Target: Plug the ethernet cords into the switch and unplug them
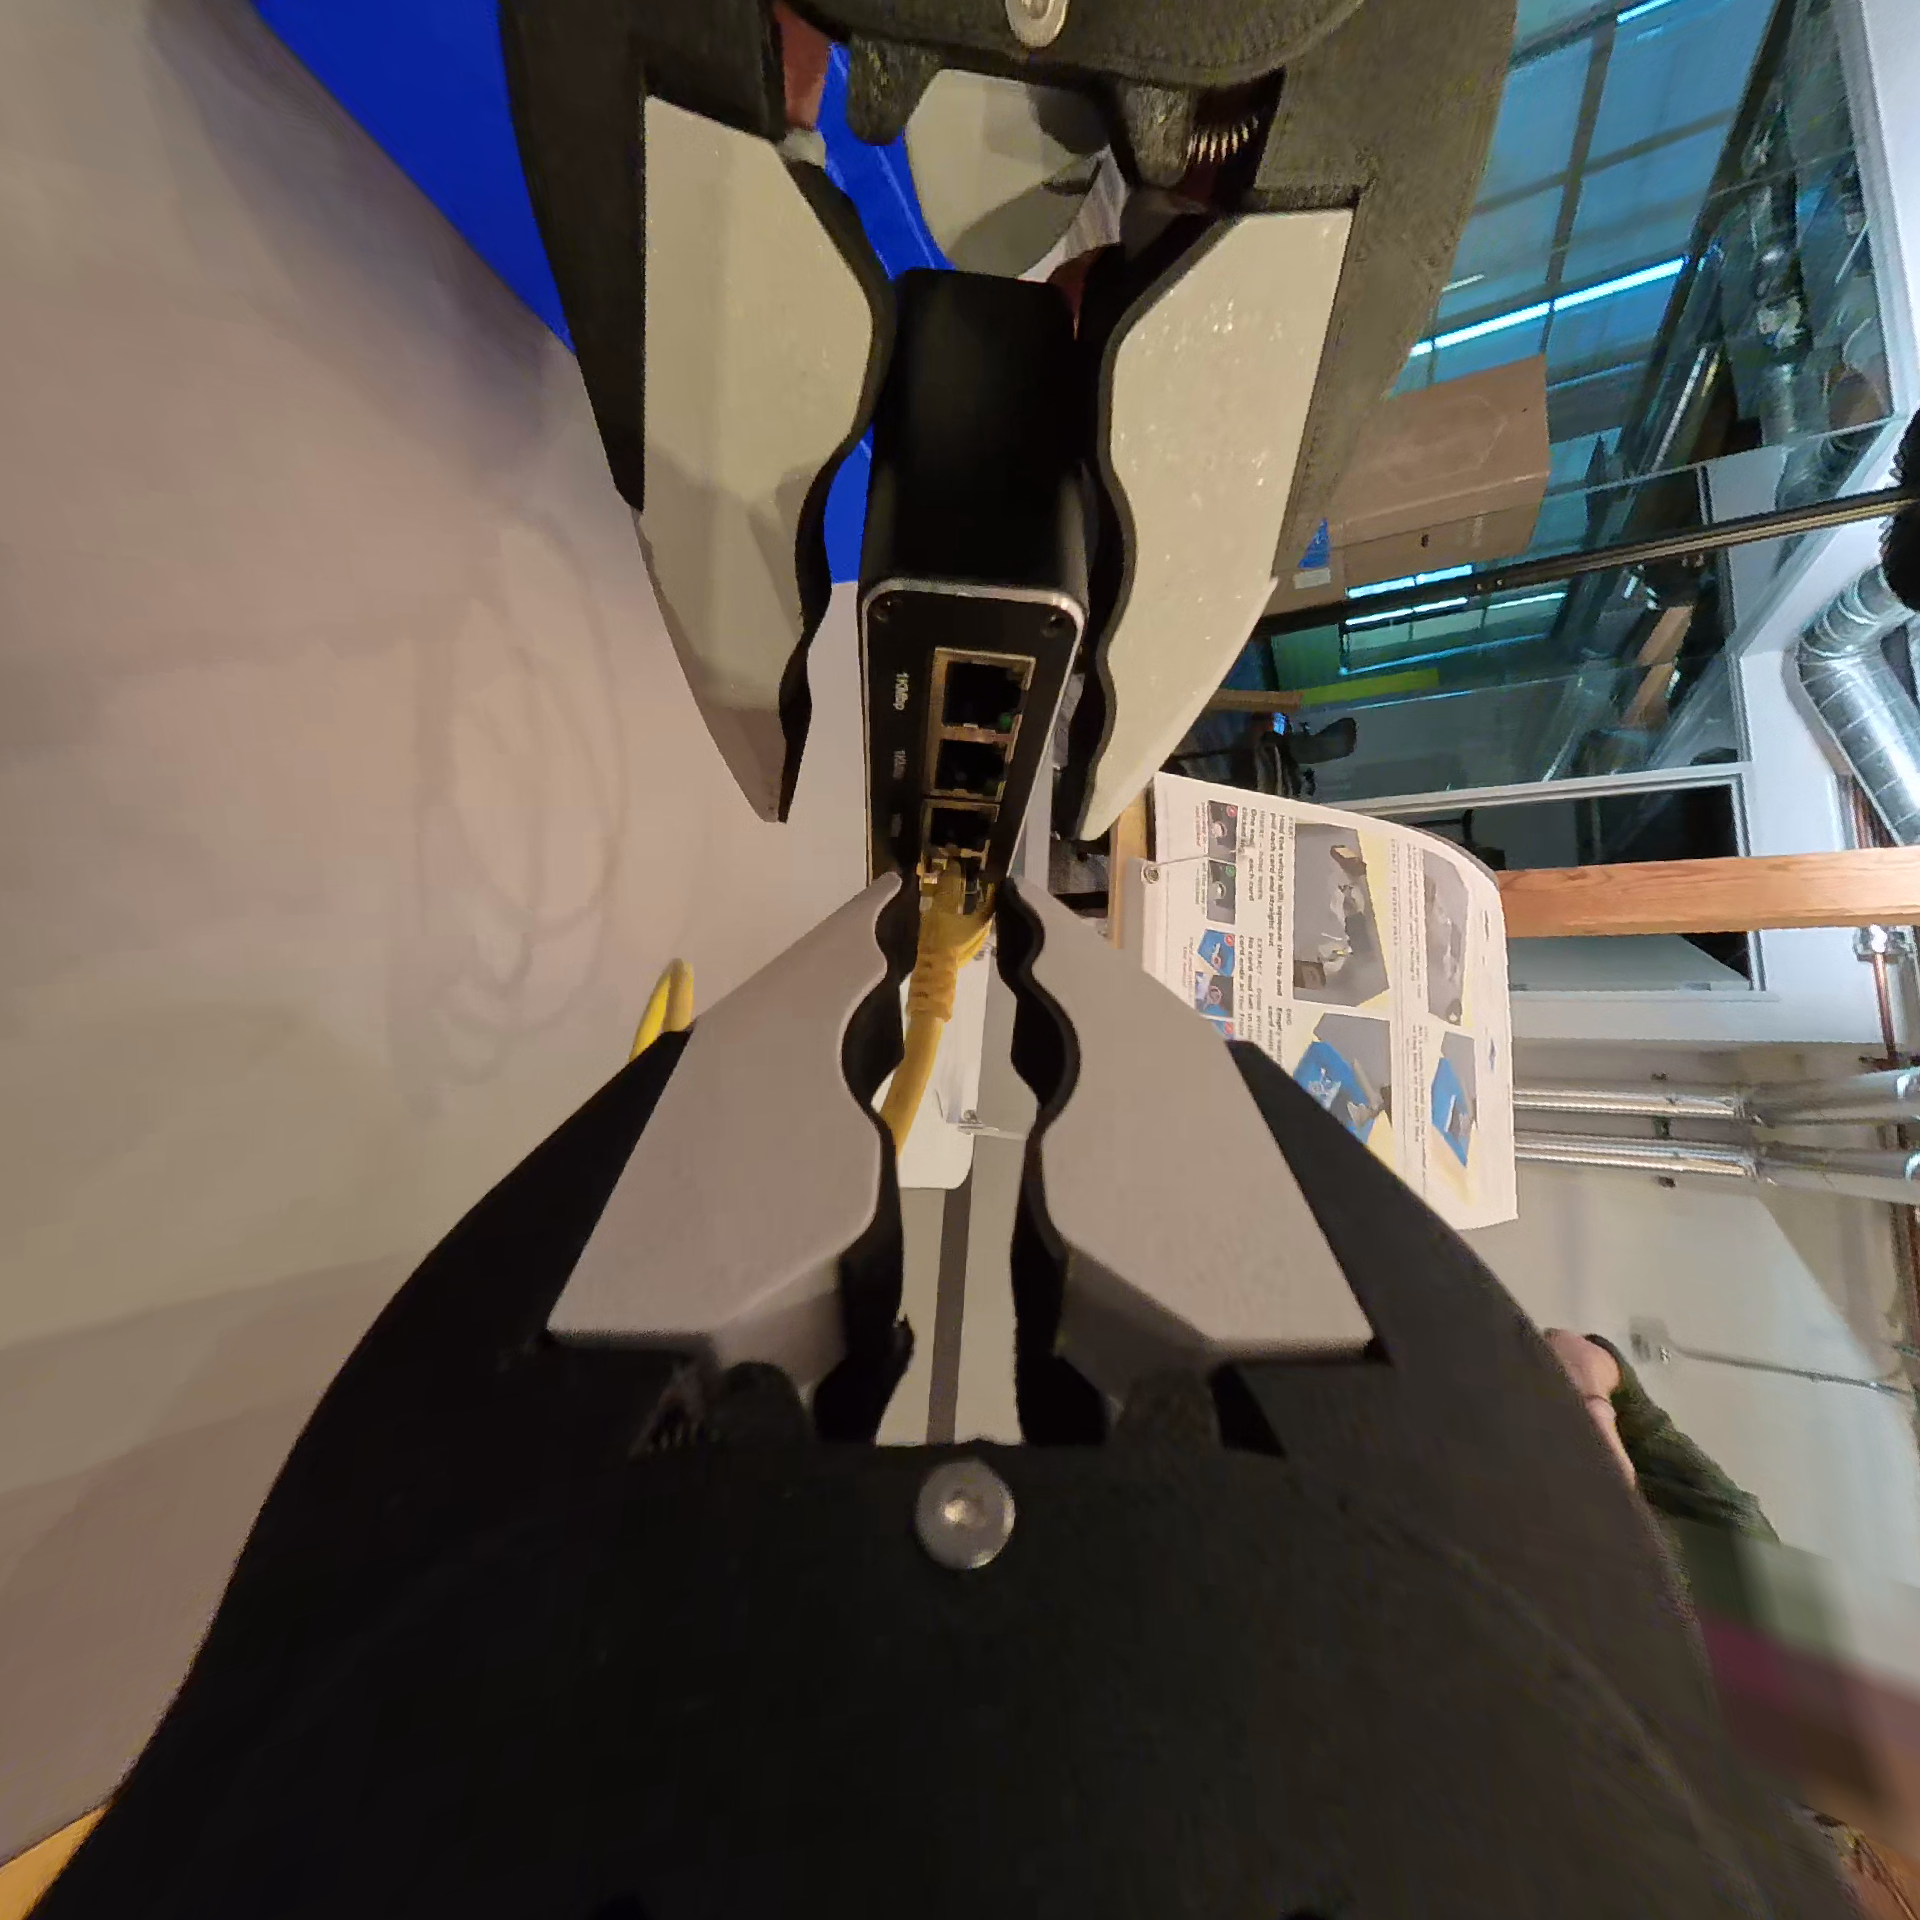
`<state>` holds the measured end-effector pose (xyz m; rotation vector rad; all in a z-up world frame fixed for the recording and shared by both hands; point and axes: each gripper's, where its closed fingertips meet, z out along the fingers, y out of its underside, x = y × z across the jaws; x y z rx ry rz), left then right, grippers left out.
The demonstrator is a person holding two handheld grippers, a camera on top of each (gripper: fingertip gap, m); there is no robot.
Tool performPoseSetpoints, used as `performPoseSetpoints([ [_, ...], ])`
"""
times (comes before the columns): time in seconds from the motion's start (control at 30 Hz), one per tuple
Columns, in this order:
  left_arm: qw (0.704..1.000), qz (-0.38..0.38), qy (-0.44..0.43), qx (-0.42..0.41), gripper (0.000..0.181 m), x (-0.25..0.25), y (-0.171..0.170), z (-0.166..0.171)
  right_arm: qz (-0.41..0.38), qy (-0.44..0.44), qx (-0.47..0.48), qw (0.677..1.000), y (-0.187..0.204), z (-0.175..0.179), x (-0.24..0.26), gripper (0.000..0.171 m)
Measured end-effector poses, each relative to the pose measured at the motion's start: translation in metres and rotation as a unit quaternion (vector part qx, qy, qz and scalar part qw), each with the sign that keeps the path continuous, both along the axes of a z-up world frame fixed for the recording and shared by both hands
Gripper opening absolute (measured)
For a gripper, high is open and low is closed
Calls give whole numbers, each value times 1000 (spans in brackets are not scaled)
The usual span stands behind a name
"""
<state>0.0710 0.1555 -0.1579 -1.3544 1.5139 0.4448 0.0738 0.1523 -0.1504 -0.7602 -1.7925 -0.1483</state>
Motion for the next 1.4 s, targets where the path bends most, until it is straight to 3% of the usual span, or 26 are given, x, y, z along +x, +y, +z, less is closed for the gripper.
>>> performPoseSetpoints([
  [0.87,1000,1,-2,2,55,0,-2,5,10,-25,-18,999,-2,2,1,10],
  [1.1,1000,-6,-3,8,50,5,-5,5,19,-85,-51,995,-7,-14,4,8],
  [1.4,1000,-11,-2,-21,49,0,-2,-9,9,-80,-58,995,-3,-25,0,8],
])
